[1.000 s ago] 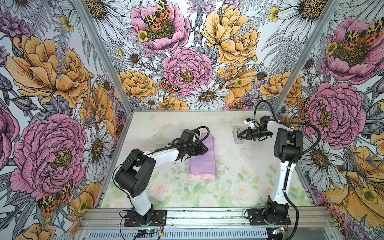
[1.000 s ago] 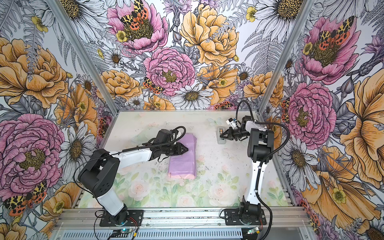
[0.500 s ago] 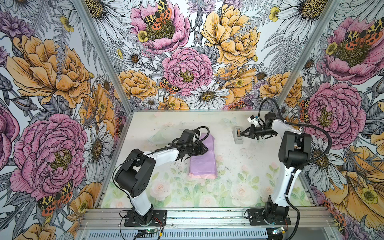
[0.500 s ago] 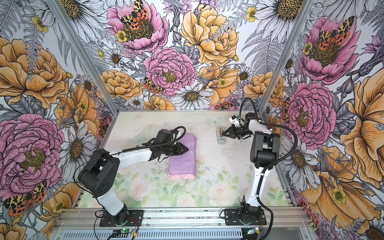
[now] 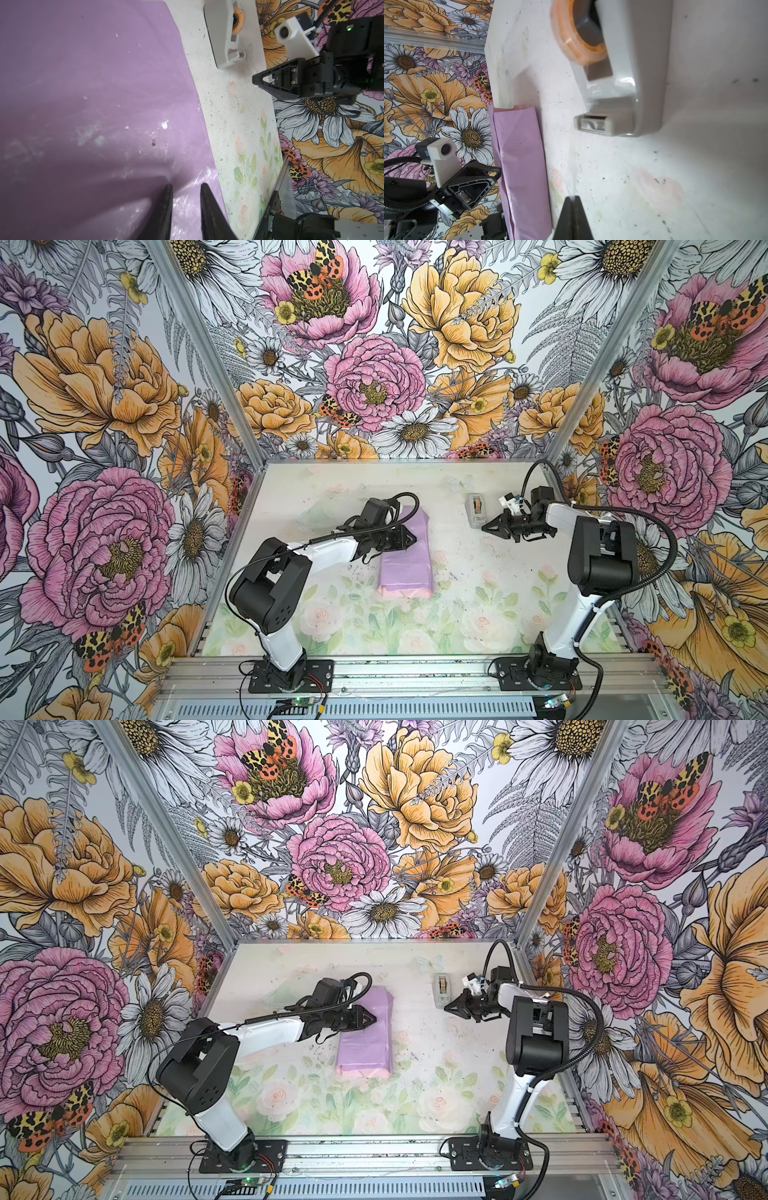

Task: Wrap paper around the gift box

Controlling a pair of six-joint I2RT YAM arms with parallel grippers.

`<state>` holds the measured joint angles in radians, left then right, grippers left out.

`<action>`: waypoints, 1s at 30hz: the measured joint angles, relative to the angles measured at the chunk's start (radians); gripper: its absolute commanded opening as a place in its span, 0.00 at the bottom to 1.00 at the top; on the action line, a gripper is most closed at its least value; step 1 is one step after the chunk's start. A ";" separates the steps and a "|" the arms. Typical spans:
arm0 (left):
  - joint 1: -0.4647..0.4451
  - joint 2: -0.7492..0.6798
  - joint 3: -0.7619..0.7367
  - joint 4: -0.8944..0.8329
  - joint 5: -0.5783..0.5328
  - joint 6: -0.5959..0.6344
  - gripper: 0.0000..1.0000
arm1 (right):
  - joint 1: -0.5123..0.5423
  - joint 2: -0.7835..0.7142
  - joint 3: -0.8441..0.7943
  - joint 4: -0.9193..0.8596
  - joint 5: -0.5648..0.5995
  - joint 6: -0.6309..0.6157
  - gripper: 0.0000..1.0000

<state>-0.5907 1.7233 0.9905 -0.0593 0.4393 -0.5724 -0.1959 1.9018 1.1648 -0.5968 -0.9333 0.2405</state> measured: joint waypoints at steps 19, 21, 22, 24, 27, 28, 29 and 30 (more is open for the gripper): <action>-0.001 0.001 0.006 -0.011 -0.001 0.000 0.26 | 0.003 0.085 -0.024 0.168 0.090 0.150 0.00; -0.001 0.001 0.006 -0.011 -0.002 0.000 0.26 | 0.003 0.085 -0.021 0.175 0.114 0.169 0.00; -0.001 0.001 0.006 -0.011 -0.002 0.000 0.26 | 0.003 0.085 -0.021 0.179 0.129 0.177 0.00; -0.001 0.001 0.006 -0.011 -0.003 0.000 0.26 | 0.008 0.085 -0.021 0.179 0.163 0.192 0.00; -0.002 0.001 0.006 -0.011 -0.004 0.000 0.26 | 0.009 0.083 -0.021 0.177 0.197 0.212 0.00; -0.002 0.001 0.006 -0.011 -0.004 0.000 0.26 | 0.009 0.081 -0.021 0.177 0.203 0.216 0.00; -0.002 0.001 0.006 -0.012 -0.004 0.000 0.26 | 0.009 0.079 -0.021 0.177 0.207 0.219 0.00; -0.002 0.001 0.006 -0.012 -0.004 0.000 0.26 | 0.009 0.075 -0.022 0.177 0.216 0.221 0.00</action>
<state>-0.5930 1.7241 0.9970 -0.0711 0.4355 -0.5728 -0.1867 1.9770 1.1431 -0.4202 -0.7174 0.4618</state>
